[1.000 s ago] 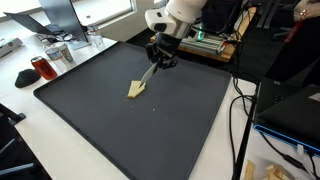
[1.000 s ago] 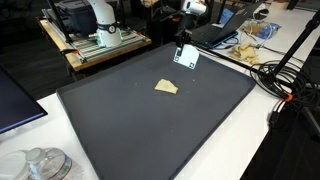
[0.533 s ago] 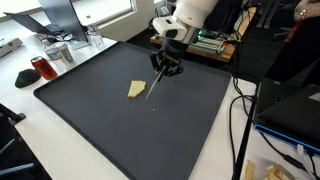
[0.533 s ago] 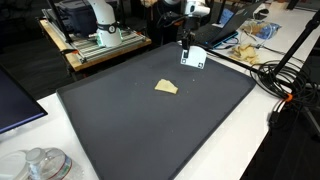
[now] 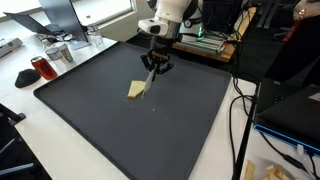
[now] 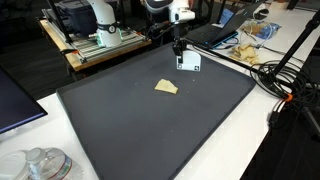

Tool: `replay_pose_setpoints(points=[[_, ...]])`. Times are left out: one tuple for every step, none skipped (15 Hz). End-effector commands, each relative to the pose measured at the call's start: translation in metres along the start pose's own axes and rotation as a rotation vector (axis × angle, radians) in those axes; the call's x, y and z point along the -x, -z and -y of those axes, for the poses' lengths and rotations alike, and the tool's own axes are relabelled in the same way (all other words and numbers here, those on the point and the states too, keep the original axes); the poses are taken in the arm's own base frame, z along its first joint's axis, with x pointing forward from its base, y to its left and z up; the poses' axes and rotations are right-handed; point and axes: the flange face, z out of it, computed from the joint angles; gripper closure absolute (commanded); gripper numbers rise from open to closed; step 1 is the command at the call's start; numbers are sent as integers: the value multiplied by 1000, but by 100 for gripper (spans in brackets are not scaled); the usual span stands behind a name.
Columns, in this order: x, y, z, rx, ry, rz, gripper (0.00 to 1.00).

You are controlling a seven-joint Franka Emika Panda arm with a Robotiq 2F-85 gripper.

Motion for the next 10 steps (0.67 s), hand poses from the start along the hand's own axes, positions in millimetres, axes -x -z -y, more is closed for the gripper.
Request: replay_pose_setpoints(points=[[32,11,-24,-81,3,-61,99],[41,9,-29,-109,6,-77,99],[50,6,-35,-130,3,-89,99],[59,3,-37,-162,1,-108,99],[69,-2,-39,-196,-8,-129,99],[77,-6,-39,-227,-21,-148,99],[84,-9,-39,-257,-37,-165,99],[89,-11,-40,-286,-54,-180,99],[94,-12,-42,-313,-77,-193,99],[96,-12,-48,-329,-96,-201,99]])
